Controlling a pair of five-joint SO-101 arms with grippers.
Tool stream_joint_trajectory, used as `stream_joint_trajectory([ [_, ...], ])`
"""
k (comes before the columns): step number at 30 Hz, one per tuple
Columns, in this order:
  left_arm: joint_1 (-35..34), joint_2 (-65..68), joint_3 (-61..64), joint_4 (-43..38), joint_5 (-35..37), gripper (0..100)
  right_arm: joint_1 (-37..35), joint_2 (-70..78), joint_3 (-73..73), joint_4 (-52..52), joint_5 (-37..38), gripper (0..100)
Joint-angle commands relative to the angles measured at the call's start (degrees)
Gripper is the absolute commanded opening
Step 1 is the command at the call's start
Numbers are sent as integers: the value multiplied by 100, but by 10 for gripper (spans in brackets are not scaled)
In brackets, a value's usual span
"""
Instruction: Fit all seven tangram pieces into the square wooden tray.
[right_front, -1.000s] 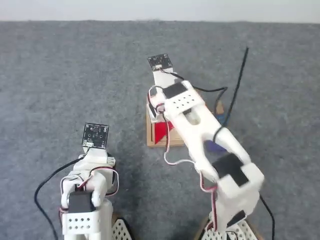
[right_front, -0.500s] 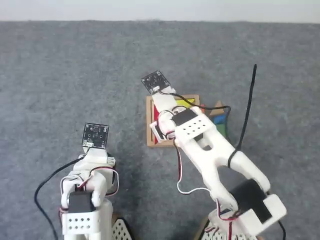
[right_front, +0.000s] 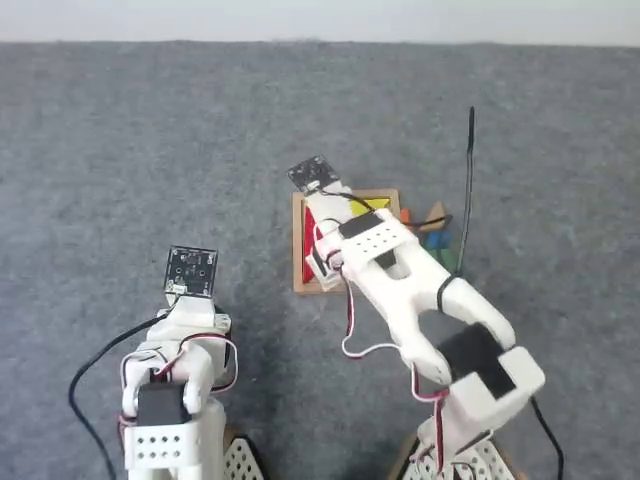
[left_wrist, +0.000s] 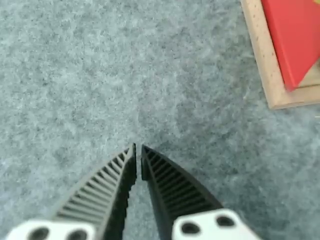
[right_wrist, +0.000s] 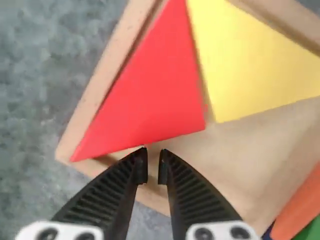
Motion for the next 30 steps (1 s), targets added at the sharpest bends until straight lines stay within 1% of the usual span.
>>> stream_joint_trajectory([
  [1,9,-97,-66,18,0,21,75,48,-501,57,53,58],
  [13,9,-97,-66,18,0,21,84,409,-1099,75,62,58],
  [18,9,-97,-66,18,0,21,303,-145,-1108,180,53,58],
  [25,9,-97,-66,18,0,21,488,-1130,-308,31,53,58],
  [30,9,-97,-66,18,0,21,822,-1323,185,215,62,58],
])
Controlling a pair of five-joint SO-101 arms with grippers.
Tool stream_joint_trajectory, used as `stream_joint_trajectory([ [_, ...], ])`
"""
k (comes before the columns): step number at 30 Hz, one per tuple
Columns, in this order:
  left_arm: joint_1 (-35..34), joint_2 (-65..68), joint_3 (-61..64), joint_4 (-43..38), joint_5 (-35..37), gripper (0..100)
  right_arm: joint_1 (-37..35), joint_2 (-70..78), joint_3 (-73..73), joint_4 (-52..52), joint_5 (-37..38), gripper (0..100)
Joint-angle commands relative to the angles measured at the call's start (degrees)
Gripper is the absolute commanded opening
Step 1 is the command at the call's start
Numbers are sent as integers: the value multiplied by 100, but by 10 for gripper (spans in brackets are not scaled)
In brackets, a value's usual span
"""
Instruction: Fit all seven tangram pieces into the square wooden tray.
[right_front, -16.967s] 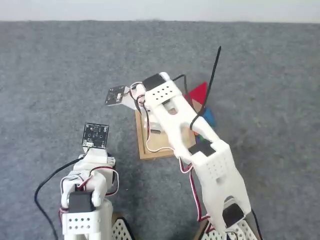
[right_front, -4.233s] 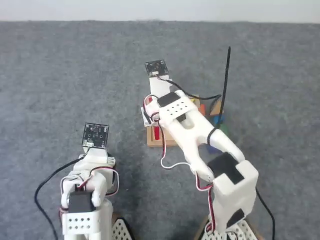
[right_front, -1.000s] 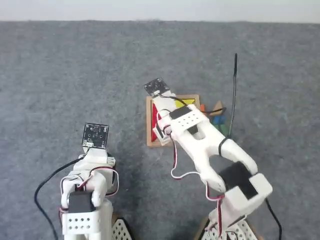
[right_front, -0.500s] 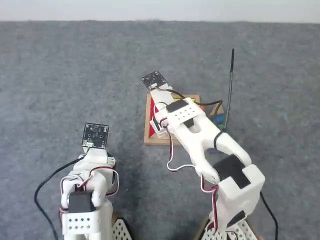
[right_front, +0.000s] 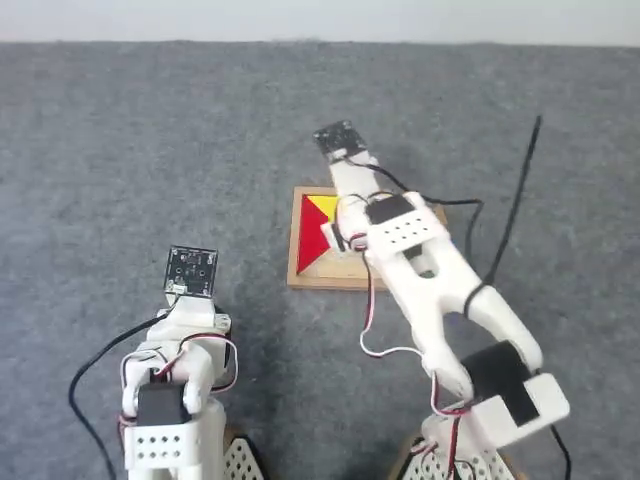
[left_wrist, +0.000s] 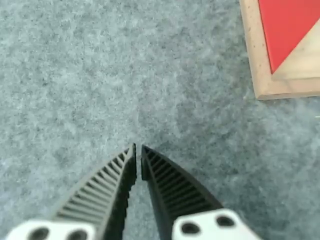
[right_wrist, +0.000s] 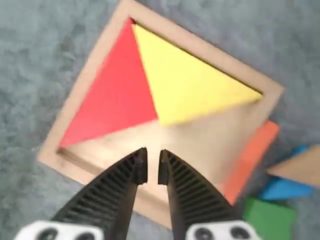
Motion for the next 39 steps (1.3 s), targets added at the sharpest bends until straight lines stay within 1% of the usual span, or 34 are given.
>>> stream_joint_trajectory([
  [1,9,-97,-66,18,0,21,154,-330,211,119,62,58],
  [5,9,-97,-66,18,0,21,-84,-171,677,84,387,58],
  [9,9,-97,-66,18,0,21,-251,-198,958,84,413,58],
  [12,9,-97,-66,18,0,21,-259,-198,1099,84,431,58],
  [15,9,-97,-66,18,0,21,-268,-207,1275,110,677,58],
  [21,9,-97,-66,18,0,21,-268,-277,1477,119,738,58],
  [24,9,-97,-66,18,0,21,-268,-699,1503,189,738,58],
  [30,9,-97,-66,18,0,21,-224,-2009,1468,497,659,62],
  [32,9,-97,-66,18,0,21,-75,-2352,1459,585,536,62],
  [34,9,-97,-66,18,0,21,277,-2536,1495,532,519,62],
  [37,9,-97,-66,18,0,21,866,-2431,1486,356,519,62],
  [39,9,-97,-66,18,0,21,1042,-2202,1486,145,536,62],
])
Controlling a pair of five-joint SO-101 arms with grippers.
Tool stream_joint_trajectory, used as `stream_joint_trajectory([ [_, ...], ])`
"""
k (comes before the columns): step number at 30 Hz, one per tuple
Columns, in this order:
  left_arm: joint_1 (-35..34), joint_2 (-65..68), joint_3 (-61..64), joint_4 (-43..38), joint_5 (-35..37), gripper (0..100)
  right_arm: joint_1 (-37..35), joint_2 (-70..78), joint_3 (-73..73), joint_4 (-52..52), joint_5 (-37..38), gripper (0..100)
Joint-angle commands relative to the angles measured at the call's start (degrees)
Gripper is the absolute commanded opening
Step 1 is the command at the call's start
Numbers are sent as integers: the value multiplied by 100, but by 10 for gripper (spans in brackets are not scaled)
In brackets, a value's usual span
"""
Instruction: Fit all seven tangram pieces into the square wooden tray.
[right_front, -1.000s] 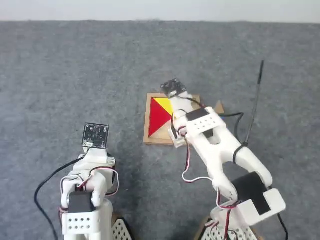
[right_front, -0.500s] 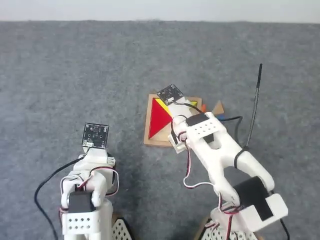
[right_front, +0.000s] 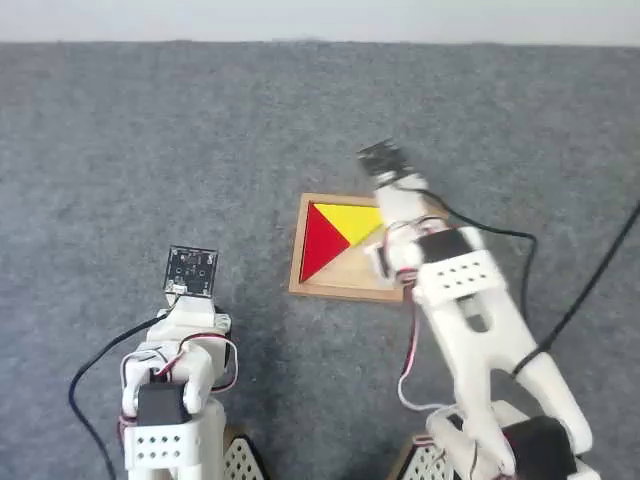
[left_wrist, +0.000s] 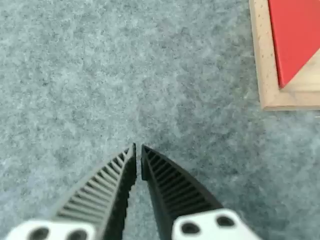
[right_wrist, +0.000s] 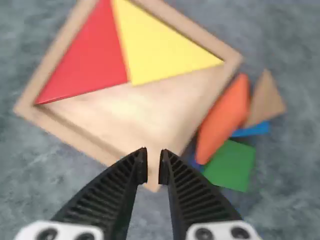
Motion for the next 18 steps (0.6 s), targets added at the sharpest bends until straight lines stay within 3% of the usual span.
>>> stream_joint_trajectory([
  [1,9,-97,-66,18,0,21,312,163,-88,-347,-62,62],
  [12,9,-97,-66,18,0,21,391,1648,-818,-629,-114,63],
  [18,9,-97,-66,18,0,21,945,1833,-870,-840,-97,63],
])
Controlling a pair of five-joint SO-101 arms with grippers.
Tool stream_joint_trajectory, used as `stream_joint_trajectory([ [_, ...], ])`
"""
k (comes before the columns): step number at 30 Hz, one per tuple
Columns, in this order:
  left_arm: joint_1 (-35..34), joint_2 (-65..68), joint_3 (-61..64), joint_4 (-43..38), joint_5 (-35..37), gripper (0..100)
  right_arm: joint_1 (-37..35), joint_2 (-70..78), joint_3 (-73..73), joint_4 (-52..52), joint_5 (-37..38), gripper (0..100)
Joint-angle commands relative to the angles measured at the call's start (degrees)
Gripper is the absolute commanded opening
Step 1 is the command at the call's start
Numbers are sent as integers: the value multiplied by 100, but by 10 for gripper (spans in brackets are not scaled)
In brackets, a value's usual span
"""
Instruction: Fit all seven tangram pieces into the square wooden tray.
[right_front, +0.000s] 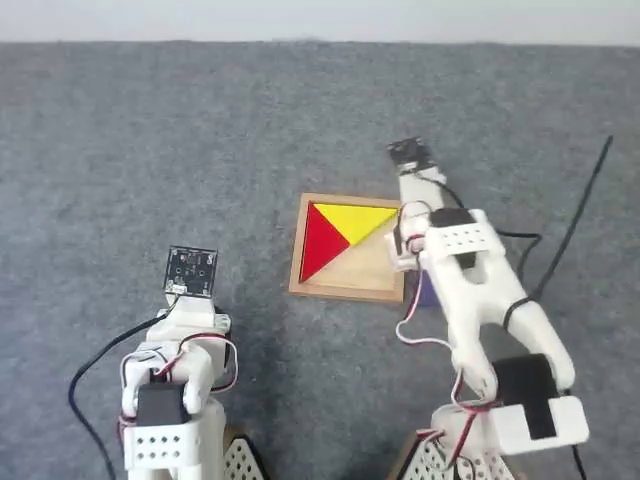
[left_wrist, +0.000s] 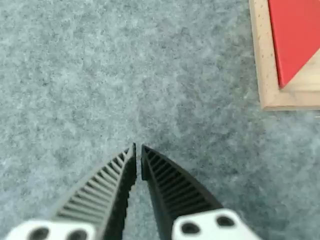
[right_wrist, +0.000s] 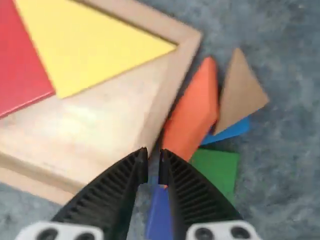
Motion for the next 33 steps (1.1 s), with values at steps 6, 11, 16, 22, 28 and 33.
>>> stream_joint_trajectory([
  [6,9,-97,-66,18,0,21,497,101,-334,-338,-62,63],
  [11,9,-97,-66,18,0,21,848,426,-651,-224,-123,63],
  [16,9,-97,-66,18,0,21,971,136,-1292,470,-492,67],
  [22,9,-97,-66,18,0,21,699,66,-1389,567,-492,210],
  [28,9,-97,-66,18,0,21,84,681,-1415,382,-484,267],
  [33,9,-97,-66,18,0,21,127,1138,-1424,119,-484,267],
])
